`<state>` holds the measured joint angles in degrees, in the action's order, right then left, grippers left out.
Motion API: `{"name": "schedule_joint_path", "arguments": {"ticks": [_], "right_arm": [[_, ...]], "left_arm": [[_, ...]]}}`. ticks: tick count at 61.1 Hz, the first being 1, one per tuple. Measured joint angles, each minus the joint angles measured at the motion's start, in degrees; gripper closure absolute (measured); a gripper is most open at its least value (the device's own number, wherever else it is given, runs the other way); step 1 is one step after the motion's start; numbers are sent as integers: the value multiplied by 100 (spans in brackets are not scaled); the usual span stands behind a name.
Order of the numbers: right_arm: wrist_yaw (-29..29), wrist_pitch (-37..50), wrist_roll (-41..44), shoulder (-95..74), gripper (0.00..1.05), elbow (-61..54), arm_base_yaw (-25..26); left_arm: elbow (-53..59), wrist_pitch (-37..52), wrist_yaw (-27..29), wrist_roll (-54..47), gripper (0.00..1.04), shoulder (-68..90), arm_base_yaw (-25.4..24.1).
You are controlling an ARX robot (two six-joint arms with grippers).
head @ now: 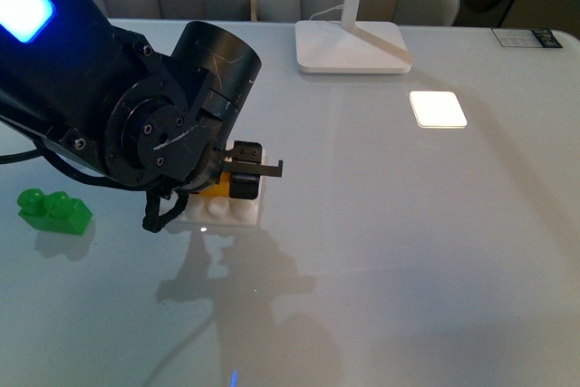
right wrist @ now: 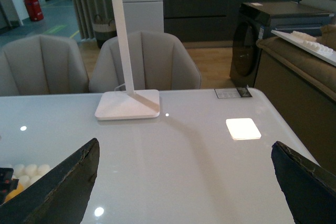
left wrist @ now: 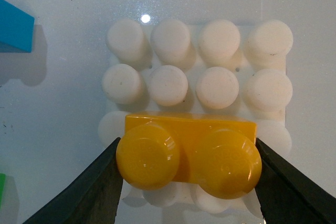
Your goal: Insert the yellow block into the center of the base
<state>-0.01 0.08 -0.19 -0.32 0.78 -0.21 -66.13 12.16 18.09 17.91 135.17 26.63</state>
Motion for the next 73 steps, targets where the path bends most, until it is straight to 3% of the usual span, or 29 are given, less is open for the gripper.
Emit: {"name": "schedule_joint_path", "arguments": {"ticks": [73], "right_arm": [[2, 0, 0, 0, 9, 0, 0]], "left_arm": [[321, 752, 236, -157, 43, 254, 74]]}}
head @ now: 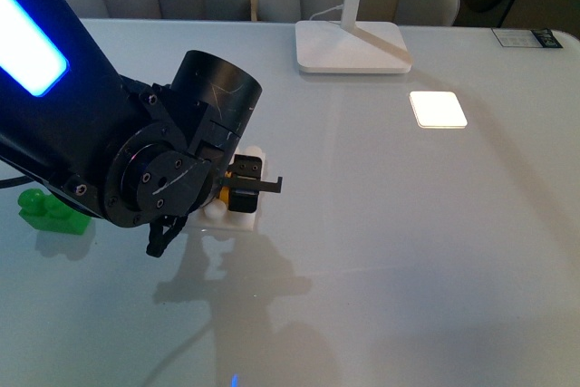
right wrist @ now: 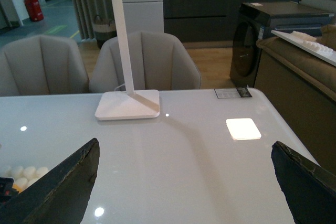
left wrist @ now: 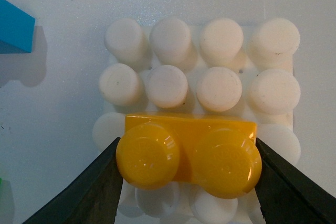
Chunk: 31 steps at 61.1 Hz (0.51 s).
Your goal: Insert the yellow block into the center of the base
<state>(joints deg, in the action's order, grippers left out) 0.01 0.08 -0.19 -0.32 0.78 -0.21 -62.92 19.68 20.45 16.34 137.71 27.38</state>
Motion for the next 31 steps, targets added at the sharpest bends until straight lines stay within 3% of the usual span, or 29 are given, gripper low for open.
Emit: {"name": "schedule_joint_path", "arguments": {"ticks": [22, 31], "right_arm": [[0, 0, 0, 0, 9, 0, 0], [-2, 0, 0, 0, 9, 0, 0]], "left_arm": [[2, -22, -37, -7, 43, -13, -7], [57, -118, -166, -2, 21, -22, -59]]}}
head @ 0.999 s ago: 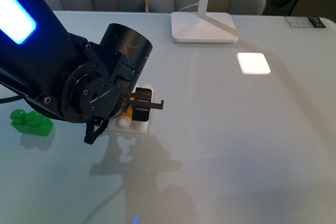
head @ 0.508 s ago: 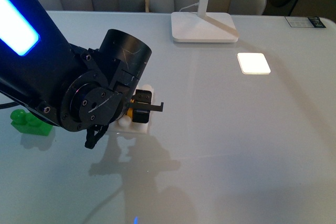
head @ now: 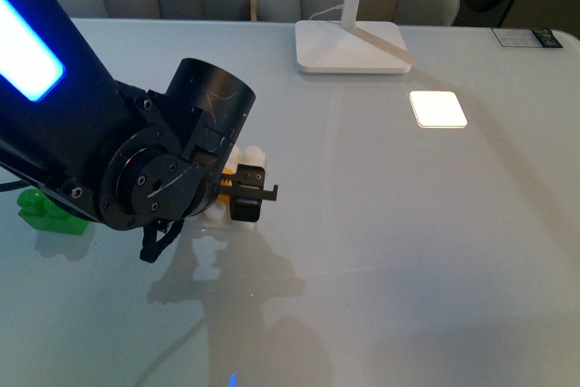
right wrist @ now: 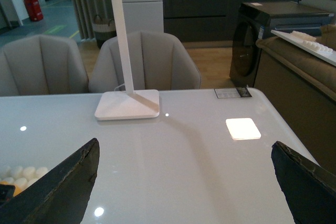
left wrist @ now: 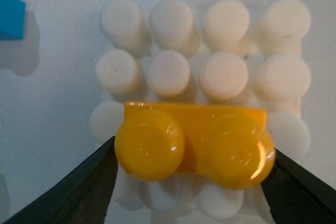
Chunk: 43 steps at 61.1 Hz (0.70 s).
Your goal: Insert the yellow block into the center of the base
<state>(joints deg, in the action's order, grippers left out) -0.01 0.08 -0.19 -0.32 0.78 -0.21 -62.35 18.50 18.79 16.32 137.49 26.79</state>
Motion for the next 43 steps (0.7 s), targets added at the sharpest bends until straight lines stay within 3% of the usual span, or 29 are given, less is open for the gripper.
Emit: {"name": "schedule_joint_path", "arguments": {"ticks": [6, 27, 35, 43], "right_arm": [[2, 0, 0, 0, 9, 0, 0], [0, 0, 0, 0, 9, 0, 0], [2, 0, 0, 0, 9, 0, 0], [0, 0, 0, 0, 9, 0, 0]], "left_arm": [[94, -33, -31, 15, 6, -63, -37], [575, -26, -251, 105, 7, -1198, -251], [1200, 289, -448, 50, 7, -1934, -636], [2109, 638, -1110, -31, 7, -3123, -1287]]}}
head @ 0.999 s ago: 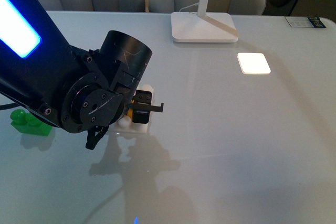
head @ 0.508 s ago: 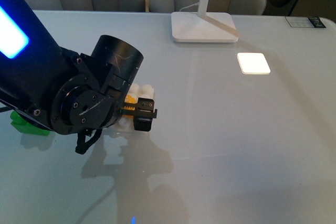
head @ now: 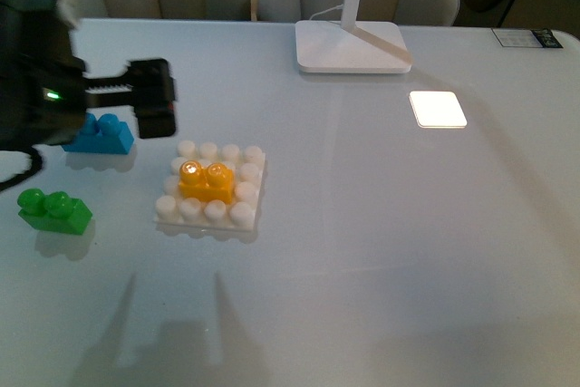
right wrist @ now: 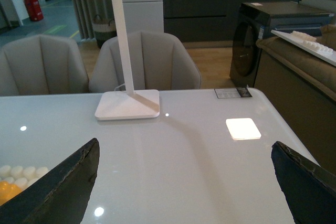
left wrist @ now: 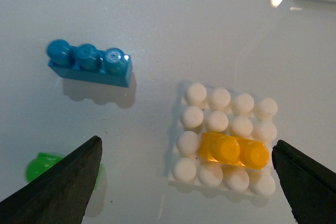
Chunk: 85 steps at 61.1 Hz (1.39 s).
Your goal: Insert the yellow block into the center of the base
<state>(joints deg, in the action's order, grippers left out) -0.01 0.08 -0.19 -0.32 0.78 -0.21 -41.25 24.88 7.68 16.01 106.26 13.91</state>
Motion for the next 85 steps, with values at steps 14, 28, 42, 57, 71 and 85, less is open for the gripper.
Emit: {"name": "schedule_joint_path", "arguments": {"ticks": [14, 28, 42, 57, 71, 85], "right_arm": [[2, 0, 0, 0, 9, 0, 0], [-13, -4, 0, 0, 9, 0, 0], [-13, -4, 0, 7, 9, 0, 0], [-13, -4, 0, 7, 9, 0, 0], [-11, -4, 0, 7, 9, 0, 0], [-11, -4, 0, 7, 9, 0, 0]], "left_arm": [[789, 74, -667, -83, 7, -1412, -960], [2291, 4719, -413, -1259, 42, -979, -957], [3062, 4780, -737, -1497, 83, -2188, -1307], [3477, 3617, -769, -1526, 102, -3689, -1373], [3812, 2634, -769, -1539, 102, -5088, -1373], [4004, 1657, -769, -1539, 102, -6293, -1373]]}}
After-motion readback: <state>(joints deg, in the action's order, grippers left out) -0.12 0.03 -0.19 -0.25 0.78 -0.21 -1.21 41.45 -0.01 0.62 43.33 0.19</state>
